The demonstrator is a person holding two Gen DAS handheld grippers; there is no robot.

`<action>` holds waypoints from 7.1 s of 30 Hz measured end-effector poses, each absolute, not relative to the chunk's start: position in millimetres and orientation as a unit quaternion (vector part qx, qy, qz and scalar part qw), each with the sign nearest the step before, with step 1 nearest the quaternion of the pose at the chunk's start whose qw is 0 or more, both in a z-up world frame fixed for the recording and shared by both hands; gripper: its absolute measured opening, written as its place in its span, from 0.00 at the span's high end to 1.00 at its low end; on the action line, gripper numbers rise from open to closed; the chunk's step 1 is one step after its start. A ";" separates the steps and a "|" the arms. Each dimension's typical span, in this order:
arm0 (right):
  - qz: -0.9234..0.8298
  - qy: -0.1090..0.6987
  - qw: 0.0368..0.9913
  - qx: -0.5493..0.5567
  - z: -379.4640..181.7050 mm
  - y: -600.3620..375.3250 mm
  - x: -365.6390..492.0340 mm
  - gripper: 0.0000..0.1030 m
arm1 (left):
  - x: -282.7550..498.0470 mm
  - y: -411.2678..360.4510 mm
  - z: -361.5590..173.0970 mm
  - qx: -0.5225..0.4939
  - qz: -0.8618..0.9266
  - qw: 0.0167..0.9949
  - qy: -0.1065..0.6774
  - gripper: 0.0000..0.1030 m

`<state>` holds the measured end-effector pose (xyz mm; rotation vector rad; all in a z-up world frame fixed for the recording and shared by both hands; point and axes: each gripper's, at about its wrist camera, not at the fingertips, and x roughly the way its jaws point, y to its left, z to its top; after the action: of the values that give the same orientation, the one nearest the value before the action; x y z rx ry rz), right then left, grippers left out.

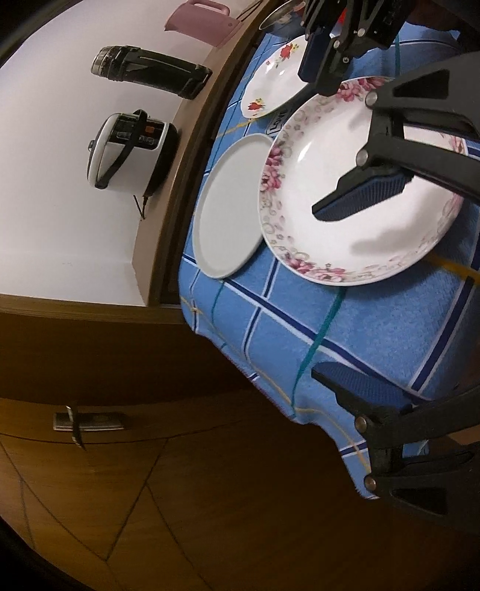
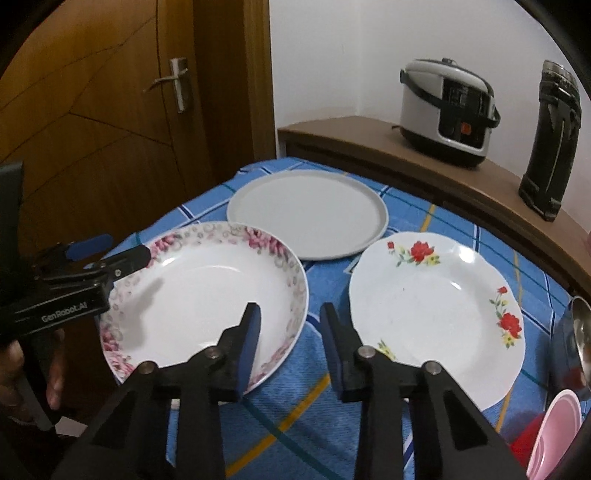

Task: Organize plates and bowls
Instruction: 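Close the left tool on the rim of the pink-floral plate, then lift the pink-floral plate off the cloth with the left tool, then carry the pink-floral plate over the plain white plate with the left tool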

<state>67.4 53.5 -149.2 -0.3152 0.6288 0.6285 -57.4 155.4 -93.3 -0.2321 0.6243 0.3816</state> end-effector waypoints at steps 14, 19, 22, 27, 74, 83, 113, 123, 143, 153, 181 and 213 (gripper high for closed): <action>0.297 0.323 0.884 -0.160 -159.4 59.5 72.5 0.80 | -51.6 155.6 -108.2 -0.128 0.161 0.920 0.334 0.63; 0.300 0.327 0.883 -0.155 -160.5 58.3 74.5 0.84 | -50.1 149.6 -111.8 -0.129 0.148 0.921 0.338 0.67; 0.300 0.325 0.883 -0.156 -160.6 58.7 74.3 0.84 | -48.9 144.1 -113.0 -0.124 0.141 0.922 0.339 0.67; 0.301 0.318 0.885 -0.160 -161.1 58.6 73.2 0.84 | -50.0 143.6 -113.5 -0.122 0.145 0.924 0.332 0.70; 0.312 0.254 0.903 -0.153 -128.1 59.1 68.4 0.84 | -41.7 147.8 -71.8 -0.088 0.167 0.947 0.260 0.71; 0.311 0.234 0.910 -0.142 -112.4 56.7 68.2 0.84 | -38.7 148.0 -54.8 -0.077 0.167 0.954 0.236 0.71; 0.254 0.107 0.957 -0.089 -27.6 71.5 114.2 0.86 | 19.8 161.0 21.7 -0.040 0.169 0.976 0.131 0.71; 0.250 0.115 0.958 -0.078 -44.1 76.7 146.9 0.86 | 48.2 172.0 5.7 -0.038 0.177 0.975 0.130 0.71; 0.230 0.125 0.962 -0.076 -59.8 81.8 177.4 0.86 | 86.7 184.8 -20.4 -0.059 0.182 0.973 0.128 0.71; 0.231 0.157 0.956 -0.086 -71.1 88.2 189.0 0.86 | 95.7 192.0 -28.8 -0.055 0.173 0.970 0.160 0.71; 0.221 0.211 0.947 -0.101 -83.4 90.8 206.2 0.86 | 113.2 198.5 -47.9 -0.063 0.143 0.958 0.240 0.71; 0.208 0.299 0.918 -0.156 -98.1 98.7 217.6 0.85 | 128.4 202.2 -69.6 -0.063 0.128 0.941 0.306 0.71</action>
<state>217.6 98.7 -98.1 -0.3198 0.6140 0.4278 128.4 202.2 -69.6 -0.1279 0.6240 0.2614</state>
